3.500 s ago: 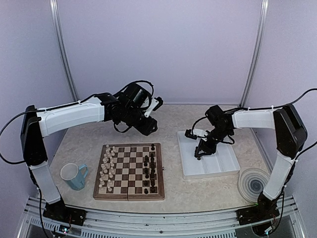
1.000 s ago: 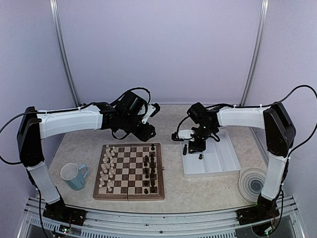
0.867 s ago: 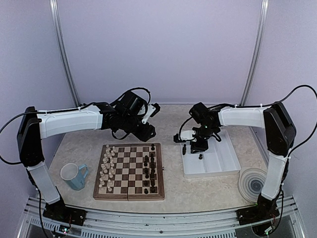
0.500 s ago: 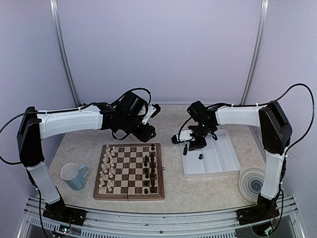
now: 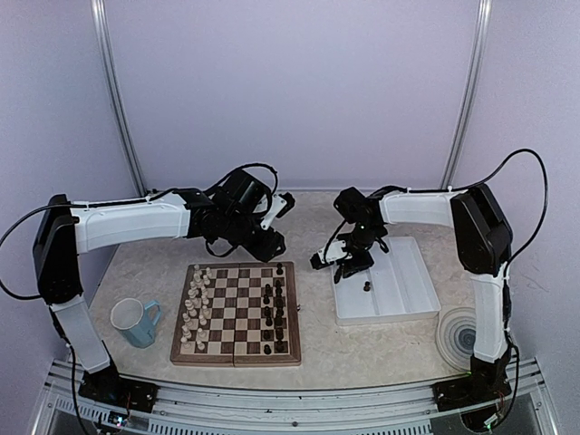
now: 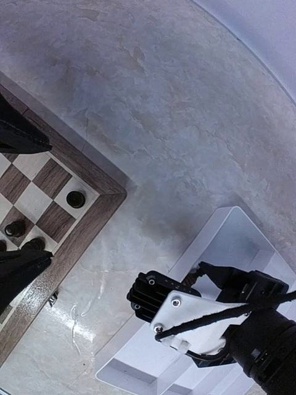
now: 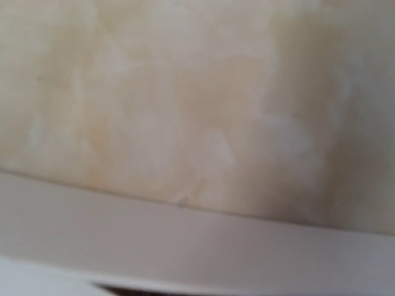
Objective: Set up the chess pieces on the board
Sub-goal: Pick up the chess pile from the chessboard.
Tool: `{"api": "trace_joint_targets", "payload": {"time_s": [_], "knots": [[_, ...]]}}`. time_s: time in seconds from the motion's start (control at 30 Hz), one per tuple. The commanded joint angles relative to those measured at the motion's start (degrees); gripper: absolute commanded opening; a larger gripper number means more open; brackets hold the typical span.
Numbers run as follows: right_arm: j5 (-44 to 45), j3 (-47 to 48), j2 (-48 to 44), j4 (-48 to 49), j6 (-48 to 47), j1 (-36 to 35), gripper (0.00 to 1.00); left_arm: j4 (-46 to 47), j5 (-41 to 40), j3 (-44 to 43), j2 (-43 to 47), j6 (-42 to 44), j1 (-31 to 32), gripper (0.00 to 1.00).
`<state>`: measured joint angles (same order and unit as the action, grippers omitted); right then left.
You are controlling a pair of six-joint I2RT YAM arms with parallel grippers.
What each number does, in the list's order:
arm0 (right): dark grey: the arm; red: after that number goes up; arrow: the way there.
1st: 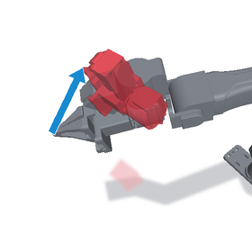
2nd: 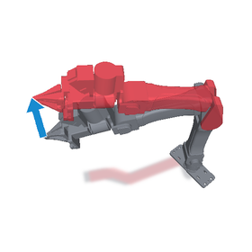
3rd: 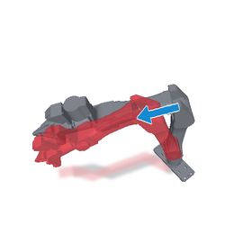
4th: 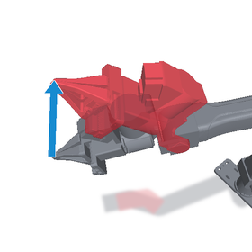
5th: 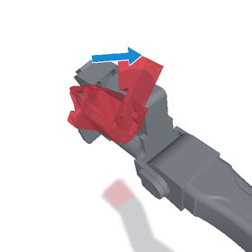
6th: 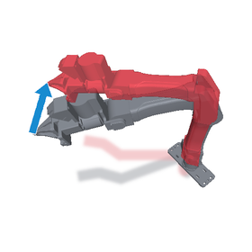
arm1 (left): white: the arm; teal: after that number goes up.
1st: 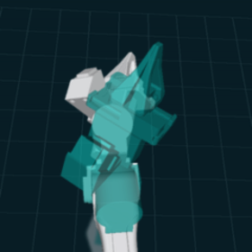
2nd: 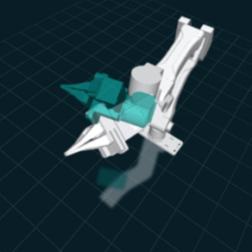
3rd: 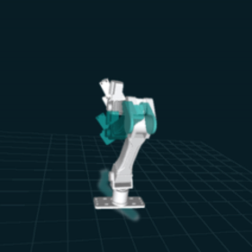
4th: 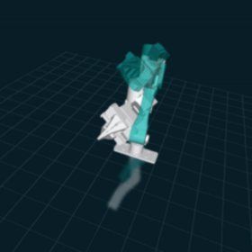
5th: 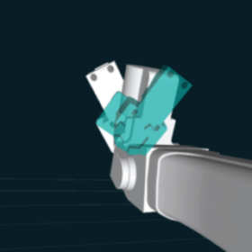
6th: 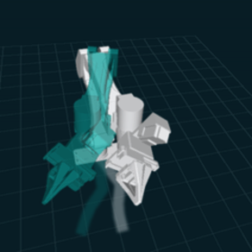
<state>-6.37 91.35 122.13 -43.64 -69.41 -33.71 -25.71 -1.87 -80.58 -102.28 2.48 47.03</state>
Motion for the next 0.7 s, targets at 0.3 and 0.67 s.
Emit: {"api": "trace_joint_targets", "payload": {"time_s": [0.3, 0.67], "knots": [[-4.47, -3.24, 0.35, -9.27, 1.46, 1.55, 0.25, -1.09, 1.5, -0.35, -1.94, 0.8, 0.24, 0.53], [-7.09, -14.42, -6.72, -6.33, 5.55, 2.13, 0.15, -0.95, 3.32, -0.39, -1.7, 0.66, 0.26, 0.53]]}}
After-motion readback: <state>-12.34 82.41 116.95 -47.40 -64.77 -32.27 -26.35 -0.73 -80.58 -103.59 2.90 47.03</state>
